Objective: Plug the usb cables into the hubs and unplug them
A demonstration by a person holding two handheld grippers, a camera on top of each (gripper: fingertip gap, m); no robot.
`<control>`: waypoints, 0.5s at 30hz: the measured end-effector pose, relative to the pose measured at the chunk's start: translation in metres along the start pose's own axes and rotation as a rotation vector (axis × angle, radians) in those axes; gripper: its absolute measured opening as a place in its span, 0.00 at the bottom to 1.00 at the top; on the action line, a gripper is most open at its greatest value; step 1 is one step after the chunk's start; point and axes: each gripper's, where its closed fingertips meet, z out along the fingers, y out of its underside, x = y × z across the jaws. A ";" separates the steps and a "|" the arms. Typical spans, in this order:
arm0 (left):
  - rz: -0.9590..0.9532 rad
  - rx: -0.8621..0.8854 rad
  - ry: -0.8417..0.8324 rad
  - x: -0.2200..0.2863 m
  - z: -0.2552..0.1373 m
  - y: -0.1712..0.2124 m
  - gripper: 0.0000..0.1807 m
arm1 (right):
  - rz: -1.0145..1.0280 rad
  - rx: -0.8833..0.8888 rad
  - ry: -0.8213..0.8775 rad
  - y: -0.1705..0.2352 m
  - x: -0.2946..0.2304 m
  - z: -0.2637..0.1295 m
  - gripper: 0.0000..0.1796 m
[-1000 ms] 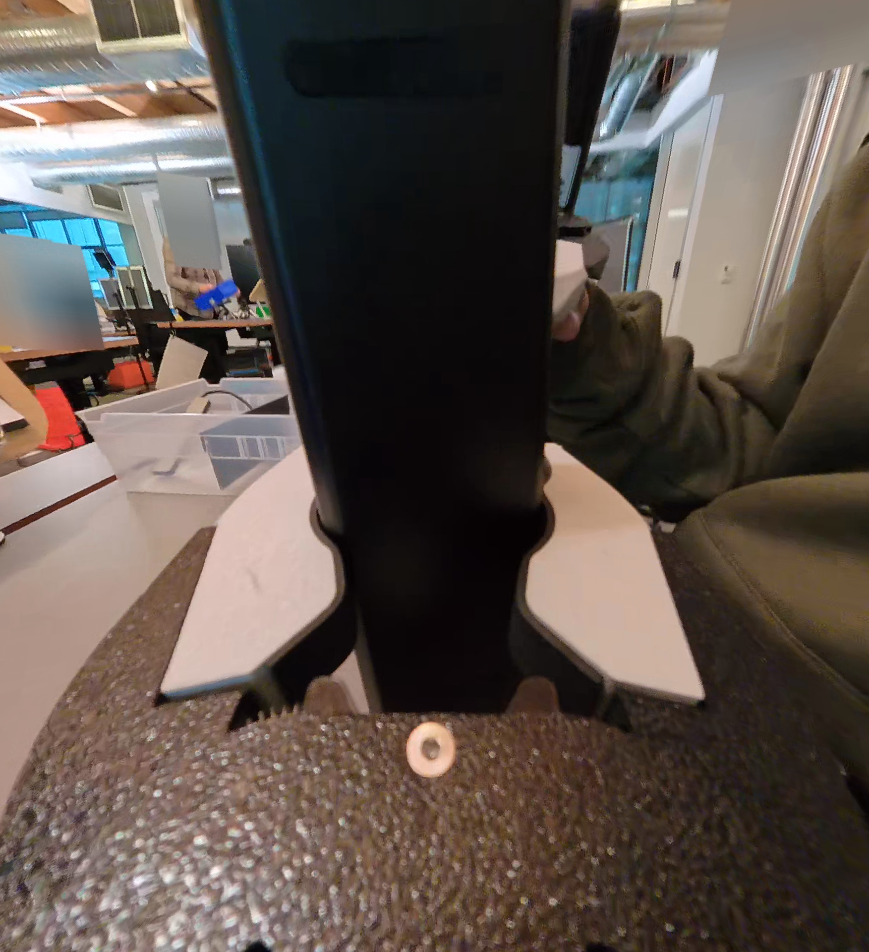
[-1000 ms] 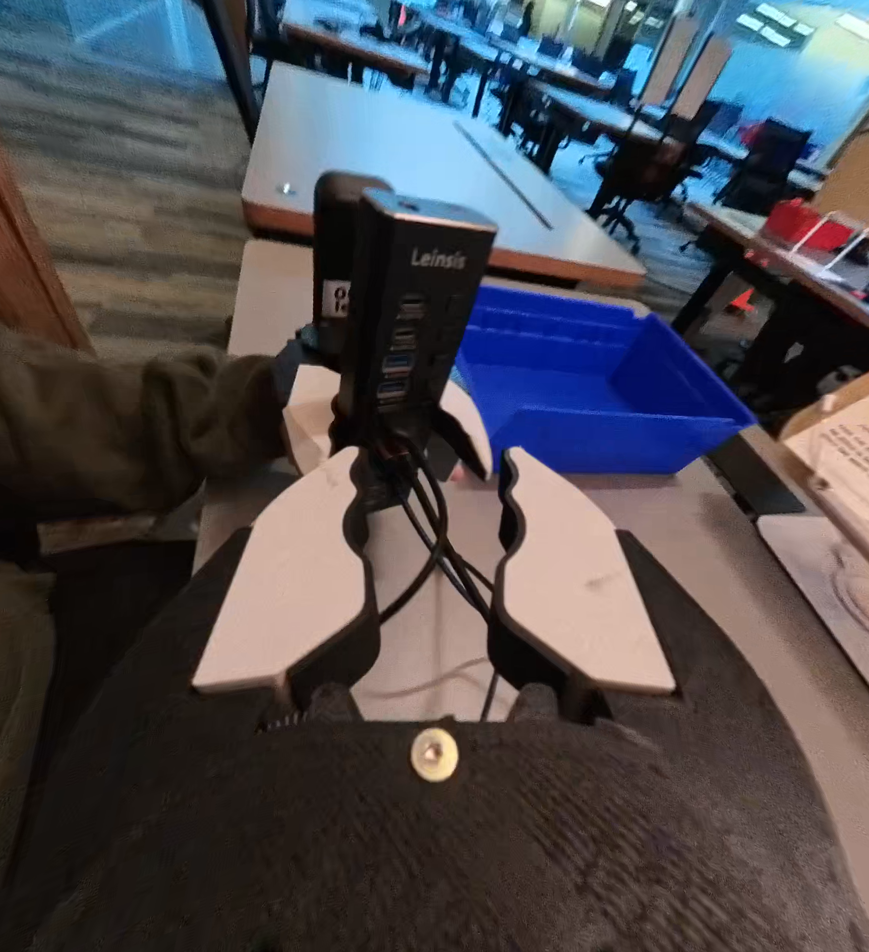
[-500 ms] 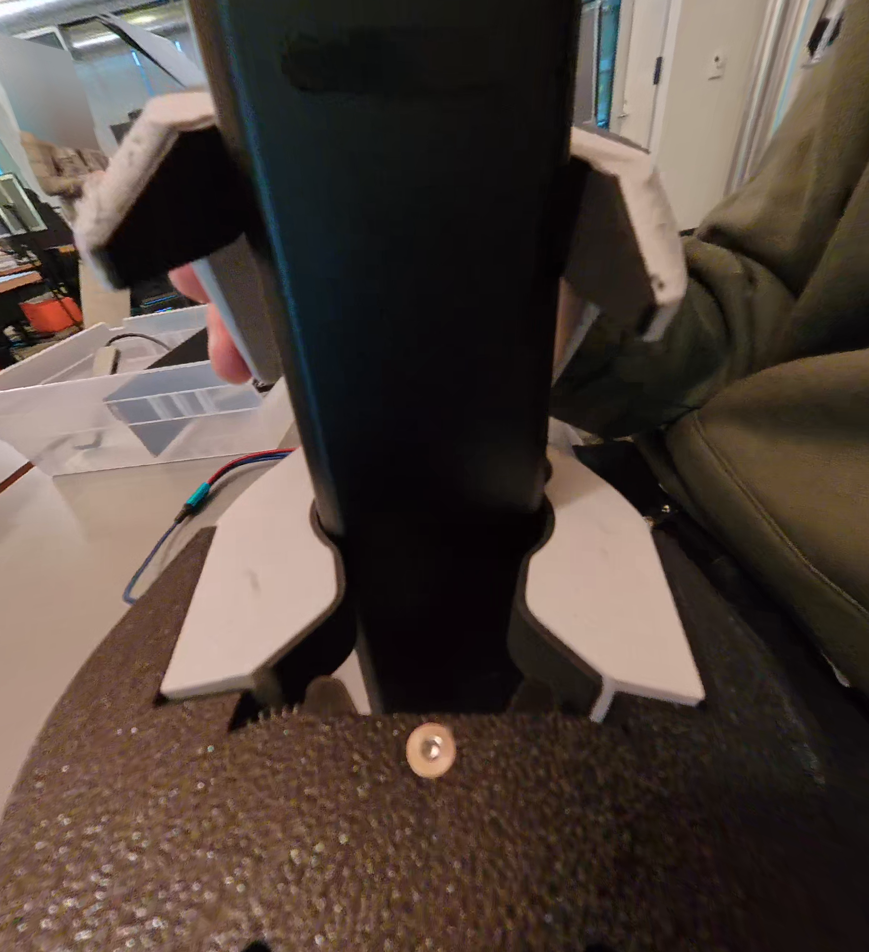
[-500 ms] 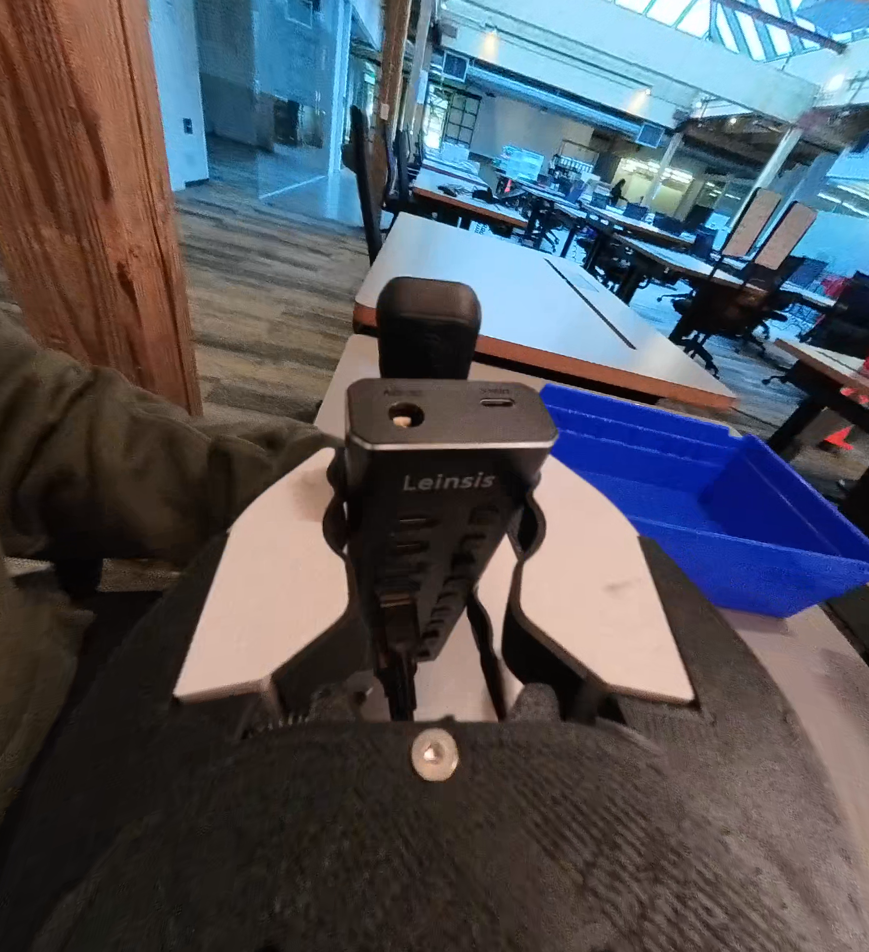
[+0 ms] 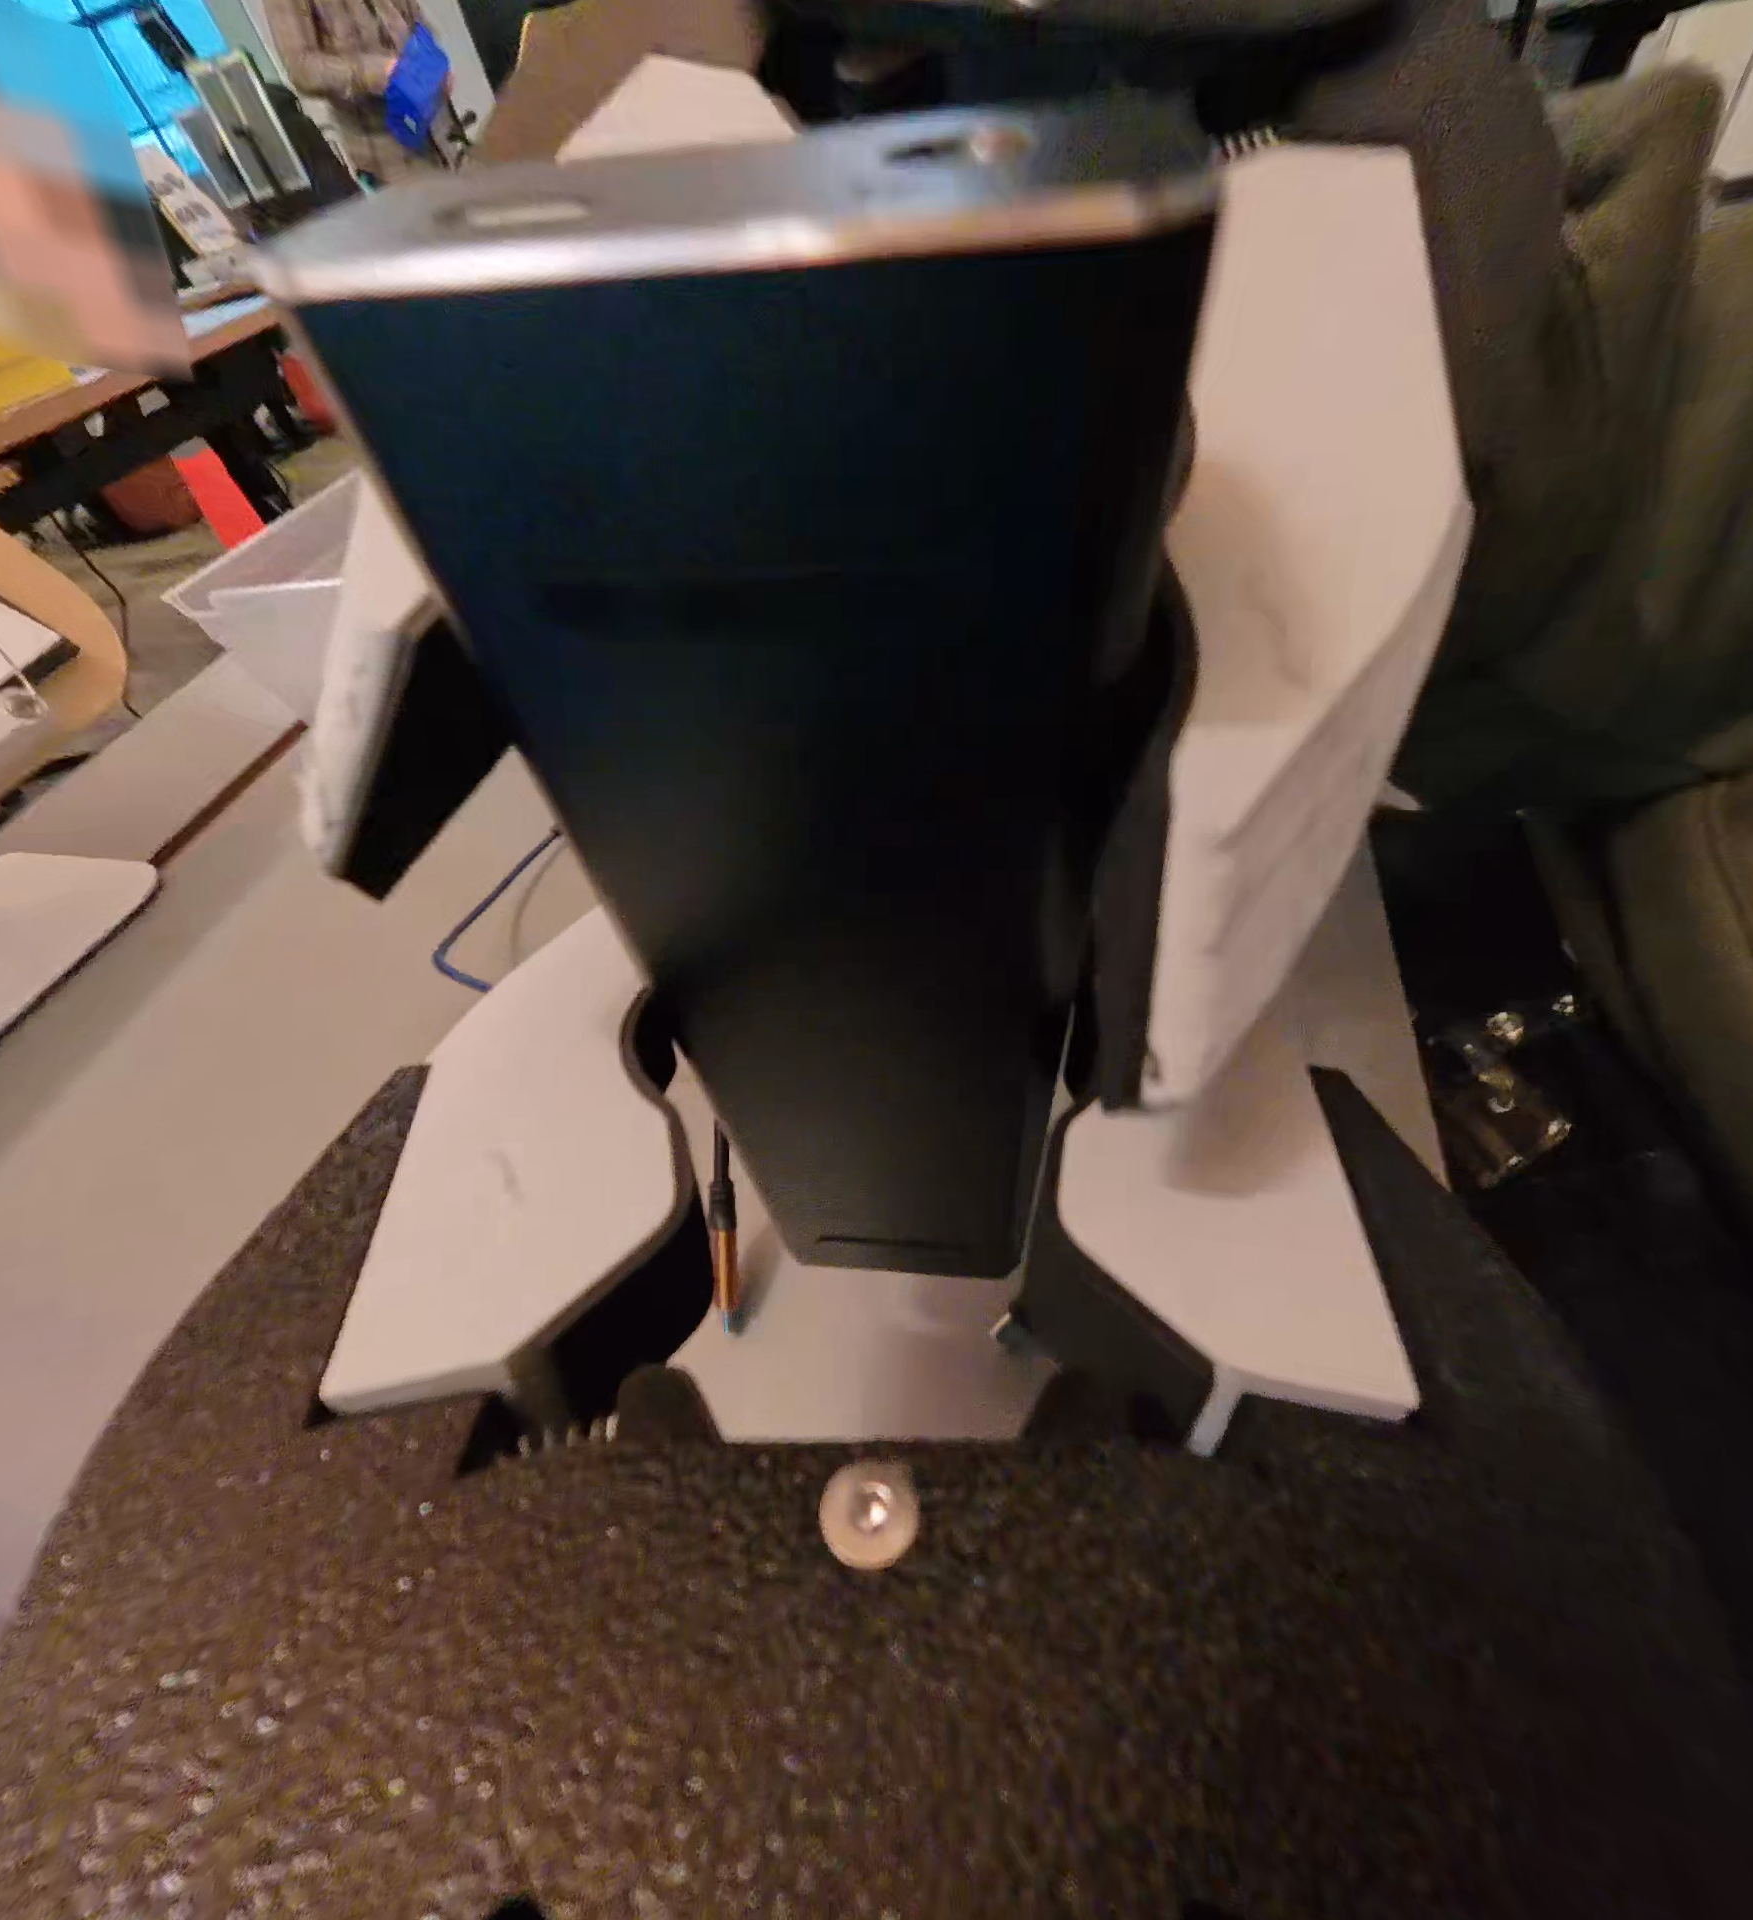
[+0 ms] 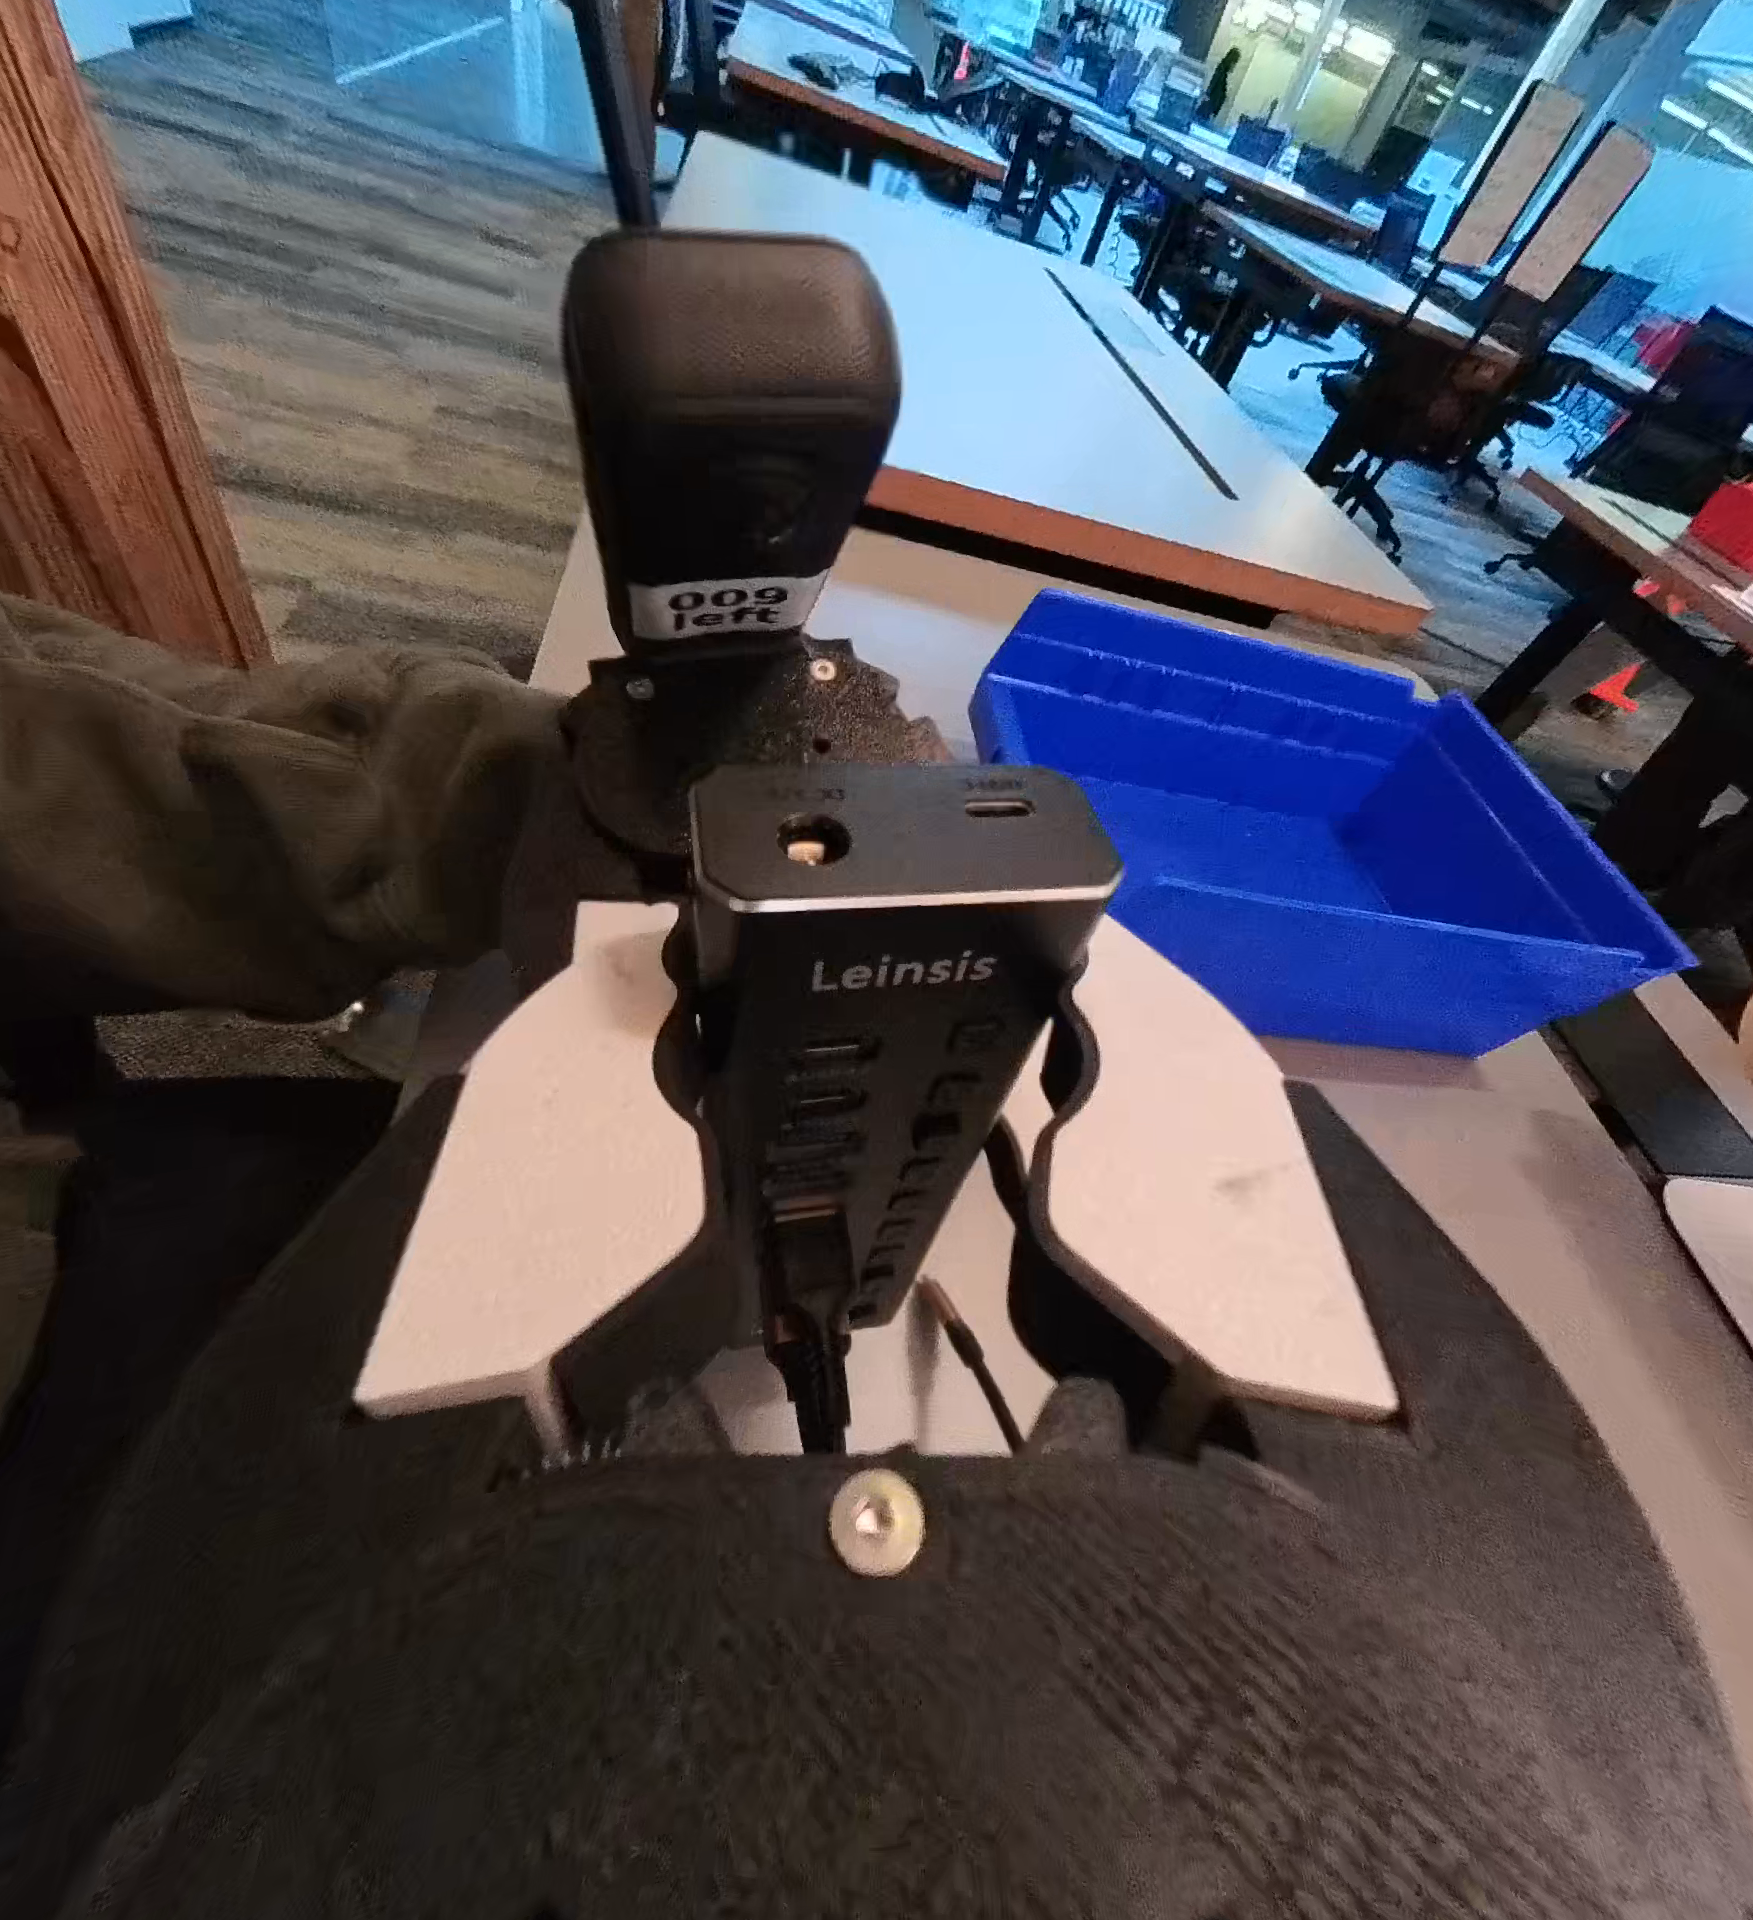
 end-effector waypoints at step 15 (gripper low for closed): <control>-0.099 0.256 0.024 -0.013 -0.011 -0.005 0.39 | 0.056 0.009 0.071 0.016 0.020 -0.046 0.25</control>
